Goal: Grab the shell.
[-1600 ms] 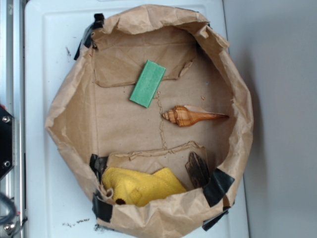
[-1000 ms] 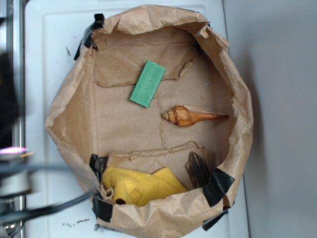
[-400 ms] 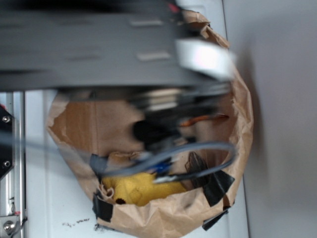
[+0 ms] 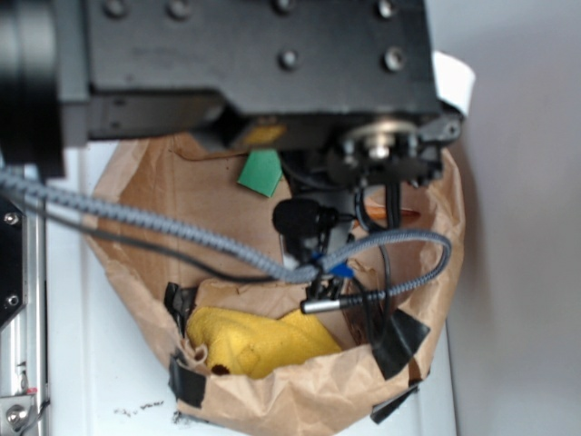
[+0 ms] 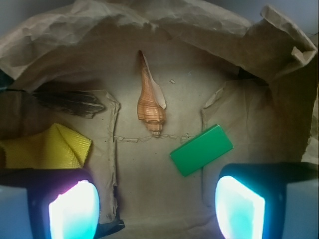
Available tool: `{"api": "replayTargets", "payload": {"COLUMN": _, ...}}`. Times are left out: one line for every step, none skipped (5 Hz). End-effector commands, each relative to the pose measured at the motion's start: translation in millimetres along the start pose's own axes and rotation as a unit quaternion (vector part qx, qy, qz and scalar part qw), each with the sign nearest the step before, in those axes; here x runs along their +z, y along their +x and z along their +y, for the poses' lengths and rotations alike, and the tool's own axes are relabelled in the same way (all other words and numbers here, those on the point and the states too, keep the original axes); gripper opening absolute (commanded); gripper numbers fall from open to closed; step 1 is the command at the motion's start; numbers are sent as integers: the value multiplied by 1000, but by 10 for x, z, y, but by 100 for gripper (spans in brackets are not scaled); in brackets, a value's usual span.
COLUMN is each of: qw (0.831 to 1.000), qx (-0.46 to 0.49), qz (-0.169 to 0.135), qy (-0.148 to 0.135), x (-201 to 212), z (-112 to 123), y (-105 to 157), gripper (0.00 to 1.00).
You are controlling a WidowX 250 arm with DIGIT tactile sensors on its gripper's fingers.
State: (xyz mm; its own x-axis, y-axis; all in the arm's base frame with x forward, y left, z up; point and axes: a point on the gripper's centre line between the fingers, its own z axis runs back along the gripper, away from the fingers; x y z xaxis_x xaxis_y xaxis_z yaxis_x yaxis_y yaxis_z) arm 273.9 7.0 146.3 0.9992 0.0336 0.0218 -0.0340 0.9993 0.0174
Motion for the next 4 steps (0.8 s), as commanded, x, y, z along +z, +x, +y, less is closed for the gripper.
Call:
{"api": "replayTargets", "payload": {"qw": 998, "qx": 18, "qz": -43, "qy": 32, "x": -291, "z": 32, "y": 262, "gripper": 100}}
{"api": "replayTargets", "payload": {"qw": 997, "qx": 16, "qz": -54, "qy": 48, "x": -588, "z": -6, "y": 362, "gripper": 100}}
{"api": "replayTargets", "payload": {"qw": 997, "qx": 5, "qz": -50, "qy": 61, "x": -786, "z": -31, "y": 381, "gripper": 100}}
{"api": "replayTargets", "payload": {"qw": 997, "qx": -9, "qz": -55, "qy": 53, "x": -857, "z": 32, "y": 360, "gripper": 100}}
